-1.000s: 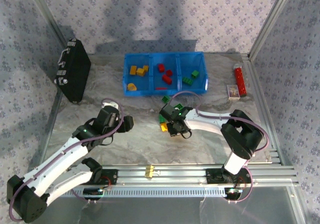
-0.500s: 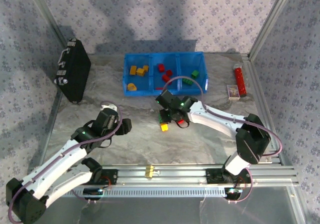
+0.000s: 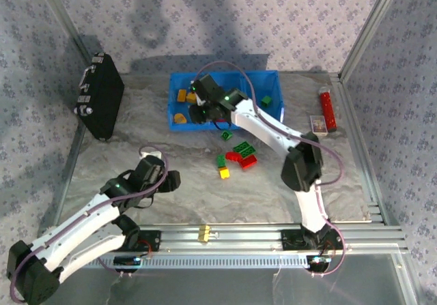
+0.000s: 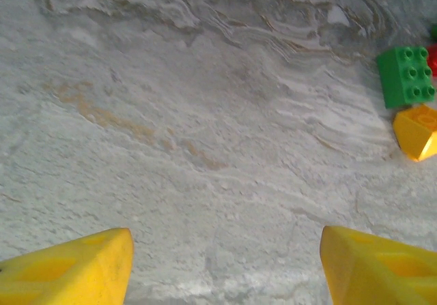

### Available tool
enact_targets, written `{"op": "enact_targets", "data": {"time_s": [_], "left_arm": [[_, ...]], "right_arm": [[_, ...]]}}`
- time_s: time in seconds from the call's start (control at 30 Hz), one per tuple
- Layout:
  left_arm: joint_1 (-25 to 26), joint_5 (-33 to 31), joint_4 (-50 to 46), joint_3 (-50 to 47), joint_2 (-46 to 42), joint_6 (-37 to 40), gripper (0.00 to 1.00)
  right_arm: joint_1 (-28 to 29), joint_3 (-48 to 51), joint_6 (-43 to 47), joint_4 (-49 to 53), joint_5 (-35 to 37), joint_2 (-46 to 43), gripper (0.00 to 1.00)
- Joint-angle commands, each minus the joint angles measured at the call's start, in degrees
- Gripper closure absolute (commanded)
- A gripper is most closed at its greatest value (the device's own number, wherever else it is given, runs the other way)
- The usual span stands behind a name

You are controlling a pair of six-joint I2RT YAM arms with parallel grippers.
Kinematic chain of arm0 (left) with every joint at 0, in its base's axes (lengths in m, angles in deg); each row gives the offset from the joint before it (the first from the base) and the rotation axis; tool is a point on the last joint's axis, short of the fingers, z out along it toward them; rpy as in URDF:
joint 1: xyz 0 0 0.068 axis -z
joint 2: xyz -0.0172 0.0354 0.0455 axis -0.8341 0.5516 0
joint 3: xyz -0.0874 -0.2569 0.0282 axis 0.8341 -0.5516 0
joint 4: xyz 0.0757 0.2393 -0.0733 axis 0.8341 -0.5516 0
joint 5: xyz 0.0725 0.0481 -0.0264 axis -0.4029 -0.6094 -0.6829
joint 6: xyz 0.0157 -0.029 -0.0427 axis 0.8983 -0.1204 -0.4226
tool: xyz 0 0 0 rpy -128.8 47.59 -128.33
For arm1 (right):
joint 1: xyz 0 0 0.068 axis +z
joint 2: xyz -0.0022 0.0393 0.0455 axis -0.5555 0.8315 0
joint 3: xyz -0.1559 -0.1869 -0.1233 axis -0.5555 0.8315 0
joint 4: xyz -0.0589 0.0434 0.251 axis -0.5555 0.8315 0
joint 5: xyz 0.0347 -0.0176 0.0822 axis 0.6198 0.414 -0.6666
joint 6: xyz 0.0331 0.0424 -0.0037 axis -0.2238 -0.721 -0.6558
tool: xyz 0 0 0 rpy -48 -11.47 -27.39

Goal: Sort the legos into containers by color
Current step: Place the lego in the container, then pick up the lego from the center of the table.

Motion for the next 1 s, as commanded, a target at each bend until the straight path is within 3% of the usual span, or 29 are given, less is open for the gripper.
{"op": "enact_targets", "data": {"time_s": [0.0,0.03,0.07,0.13,0.3,0.53,0.97], "left_arm": [[2.94,-1.19,-1.07,0.14,-0.86,-3.55,0.27],[3.75,-1.61,-1.33,0.28,-0.80,-4.10,0.27],[4.46,-1.99,-1.61,0.36,-0.72,-4.55,0.27],[5.93,-2.60,-1.80,0.44,-0.73,-5.32,0.28],[7.48,-2.75,0.17,-0.34,0.39,-5.53,0.27],[8.38,-0.71,5.25,3.44,9.28,-2.21,0.27],[15.63,0.39,10.81,18.81,33.66,-2.94,0.27]], "right_arm": [[-1.74,-15.07,2.22,6.11,-4.02,10.72,0.62],[-1.98,-20.90,2.11,8.20,-4.36,14.72,0.36],[-2.22,-25.19,2.21,10.07,-4.16,17.19,0.18],[-2.07,-29.08,1.43,12.06,-1.20,18.73,0.06],[-1.48,-10.91,2.46,3.11,-0.90,6.10,0.07],[-2.97,18.98,1.92,-6.36,0.74,-15.36,0.08],[-12.83,51.68,-5.01,-12.33,4.33,-45.11,0.09]]}}
